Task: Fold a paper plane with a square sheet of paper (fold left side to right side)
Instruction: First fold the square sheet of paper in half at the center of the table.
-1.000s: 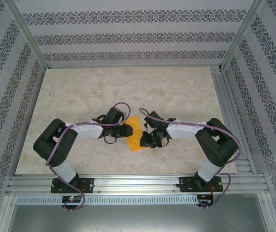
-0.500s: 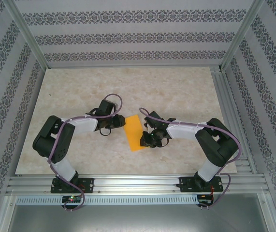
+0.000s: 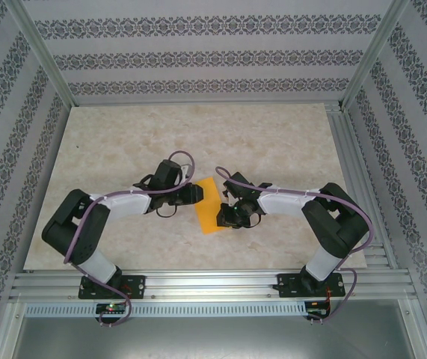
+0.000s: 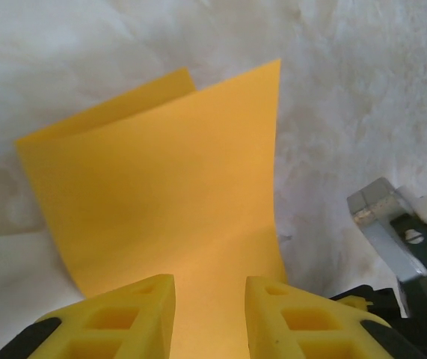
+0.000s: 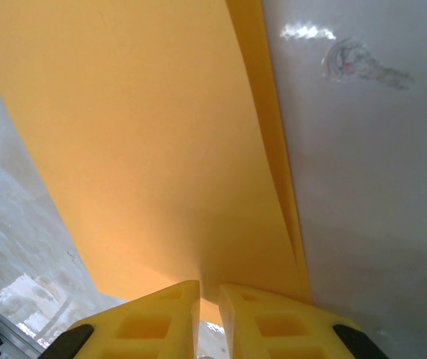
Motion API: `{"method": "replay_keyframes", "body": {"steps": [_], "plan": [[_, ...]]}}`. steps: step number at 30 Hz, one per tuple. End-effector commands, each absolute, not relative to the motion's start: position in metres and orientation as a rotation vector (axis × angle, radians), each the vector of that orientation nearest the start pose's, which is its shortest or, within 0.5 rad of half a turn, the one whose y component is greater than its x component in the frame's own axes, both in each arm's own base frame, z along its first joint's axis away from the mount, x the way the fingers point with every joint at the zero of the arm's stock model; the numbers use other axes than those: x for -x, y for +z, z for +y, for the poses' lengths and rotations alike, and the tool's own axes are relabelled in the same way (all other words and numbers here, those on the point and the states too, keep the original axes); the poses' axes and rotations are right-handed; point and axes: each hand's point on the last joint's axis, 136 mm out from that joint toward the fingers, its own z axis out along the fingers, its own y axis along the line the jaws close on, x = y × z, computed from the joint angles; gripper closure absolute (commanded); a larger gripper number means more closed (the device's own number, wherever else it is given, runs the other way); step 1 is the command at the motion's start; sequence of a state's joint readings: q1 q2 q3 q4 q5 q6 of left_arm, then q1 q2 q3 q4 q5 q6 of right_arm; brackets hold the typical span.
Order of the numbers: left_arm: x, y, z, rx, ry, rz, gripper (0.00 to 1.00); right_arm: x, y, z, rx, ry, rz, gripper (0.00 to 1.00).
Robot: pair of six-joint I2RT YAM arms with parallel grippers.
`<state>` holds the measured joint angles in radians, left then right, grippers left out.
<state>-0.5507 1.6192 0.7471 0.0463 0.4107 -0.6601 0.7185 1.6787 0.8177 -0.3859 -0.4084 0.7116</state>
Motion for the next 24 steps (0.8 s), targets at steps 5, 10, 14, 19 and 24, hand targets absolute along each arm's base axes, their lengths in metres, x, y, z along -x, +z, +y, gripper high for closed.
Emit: {"method": "replay_keyframes", "body": {"steps": [5,10,14,19,24], "plan": [[-0.318,0.039,-0.266,-0.120,-0.896,2.604,0.68,-0.183,-0.023,0.226,0.063,0.489,3.190,0.82],[-0.327,0.026,-0.263,-0.118,-0.841,2.624,0.68,-0.182,-0.023,0.225,0.063,0.482,3.194,0.82],[-0.335,0.017,-0.251,-0.069,-0.782,2.636,0.68,-0.182,-0.023,0.224,0.066,0.476,3.192,0.82],[-0.336,0.009,-0.244,-0.040,-0.762,2.643,0.68,-0.181,-0.023,0.224,0.066,0.474,3.194,0.82],[-0.336,0.002,-0.230,-0.004,-0.724,2.648,0.68,-0.180,-0.023,0.224,0.066,0.472,3.197,0.82]]}}
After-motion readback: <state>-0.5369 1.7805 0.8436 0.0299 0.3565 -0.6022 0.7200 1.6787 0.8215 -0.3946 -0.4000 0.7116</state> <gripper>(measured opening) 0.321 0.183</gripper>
